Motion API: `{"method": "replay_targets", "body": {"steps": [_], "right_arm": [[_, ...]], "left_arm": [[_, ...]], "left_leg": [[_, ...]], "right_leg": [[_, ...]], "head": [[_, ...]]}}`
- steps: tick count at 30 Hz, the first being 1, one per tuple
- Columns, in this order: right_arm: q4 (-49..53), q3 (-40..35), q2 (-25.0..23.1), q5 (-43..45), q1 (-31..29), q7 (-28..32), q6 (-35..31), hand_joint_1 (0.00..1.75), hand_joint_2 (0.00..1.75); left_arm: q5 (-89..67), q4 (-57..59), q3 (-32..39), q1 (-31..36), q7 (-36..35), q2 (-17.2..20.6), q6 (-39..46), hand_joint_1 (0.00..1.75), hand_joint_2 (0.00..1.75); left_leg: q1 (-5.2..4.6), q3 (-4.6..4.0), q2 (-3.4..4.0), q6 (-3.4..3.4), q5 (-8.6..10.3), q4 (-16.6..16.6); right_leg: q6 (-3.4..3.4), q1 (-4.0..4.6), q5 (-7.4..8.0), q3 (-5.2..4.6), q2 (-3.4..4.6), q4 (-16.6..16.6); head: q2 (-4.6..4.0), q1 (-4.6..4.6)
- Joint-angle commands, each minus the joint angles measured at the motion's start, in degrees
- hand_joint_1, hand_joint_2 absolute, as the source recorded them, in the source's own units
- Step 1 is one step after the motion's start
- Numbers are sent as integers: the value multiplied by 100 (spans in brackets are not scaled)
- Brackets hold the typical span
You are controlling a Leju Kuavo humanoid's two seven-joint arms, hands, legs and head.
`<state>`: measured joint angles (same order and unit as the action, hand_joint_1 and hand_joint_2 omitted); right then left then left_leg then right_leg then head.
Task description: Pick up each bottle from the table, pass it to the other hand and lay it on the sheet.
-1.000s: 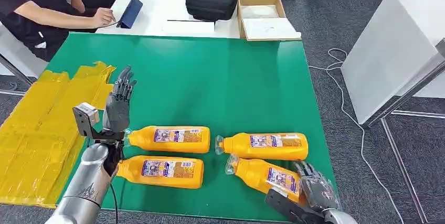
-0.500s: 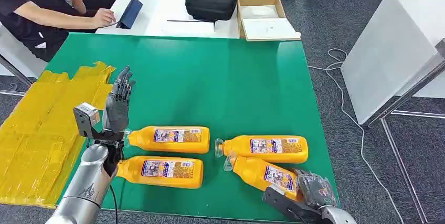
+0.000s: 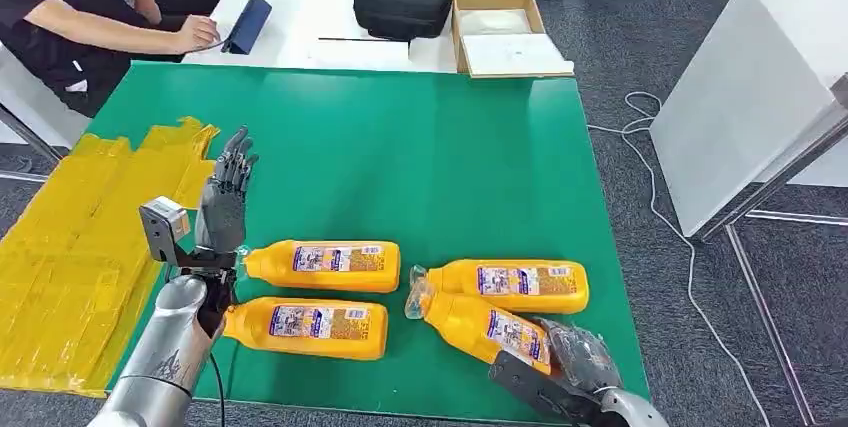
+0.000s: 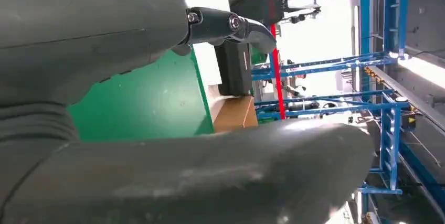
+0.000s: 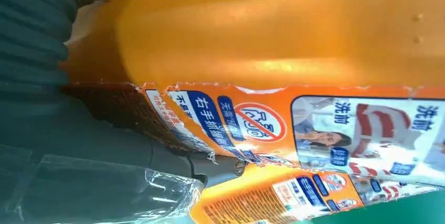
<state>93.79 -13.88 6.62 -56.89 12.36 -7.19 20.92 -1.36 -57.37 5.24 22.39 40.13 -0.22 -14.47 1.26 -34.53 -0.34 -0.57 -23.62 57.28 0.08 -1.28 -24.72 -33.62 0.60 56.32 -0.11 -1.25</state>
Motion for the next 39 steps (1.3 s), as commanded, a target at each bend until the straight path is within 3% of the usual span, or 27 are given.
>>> {"method": "replay_targets", "body": {"steps": [1,6,7,17,23,31,36,39], "right_arm": [[73,202,-270,108,-294,328,-40,175,175],[188,332,-424,403,-1397,750,-52,175,175],[92,321,-436,457,-1660,787,-33,175,175],[-1968,-551,-567,1378,-4509,760,-253,175,175],[-3284,-878,-904,2132,-5841,467,-440,175,175],[-5232,-1503,-1778,2303,-6483,409,-1225,175,175],[-5292,-1574,-1818,2311,-6490,403,-1282,175,175],[-5456,-1788,-2155,2282,-6349,346,-1326,175,175]], "left_arm": [[-8,190,134,98,-13,-57,-32,0,0],[-36,93,75,36,-13,-127,-62,0,0],[-61,57,54,26,-30,-139,-45,0,175],[294,-264,-167,115,-322,-70,-404,0,175],[593,-106,-384,210,-333,-66,-637,0,175],[879,335,-882,753,-399,-338,-703,0,175],[912,366,-897,788,-413,-337,-681,0,175],[1053,450,-902,944,-554,-472,-740,0,175]], "left_leg": [[-2,1,2,3,-1,0],[-5,-11,27,3,-1,5],[-4,-13,29,4,1,4],[-4,-14,51,19,16,11],[-5,-20,36,16,26,16],[-3,-20,14,17,30,11],[-5,-35,14,19,28,17],[-5,-33,6,14,34,8]], "right_leg": [[-7,0,0,3,-4,-1],[-10,-4,7,-16,19,6],[-6,-4,9,-19,21,5],[8,-3,26,-26,41,10],[11,-4,23,-21,27,17],[11,-3,19,-12,8,13],[11,-2,16,-12,10,21],[13,-2,14,-9,-1,15]], "head": [[0,0],[0,0],[0,-2],[0,0],[0,0],[0,0],[0,0],[0,-2]]}}
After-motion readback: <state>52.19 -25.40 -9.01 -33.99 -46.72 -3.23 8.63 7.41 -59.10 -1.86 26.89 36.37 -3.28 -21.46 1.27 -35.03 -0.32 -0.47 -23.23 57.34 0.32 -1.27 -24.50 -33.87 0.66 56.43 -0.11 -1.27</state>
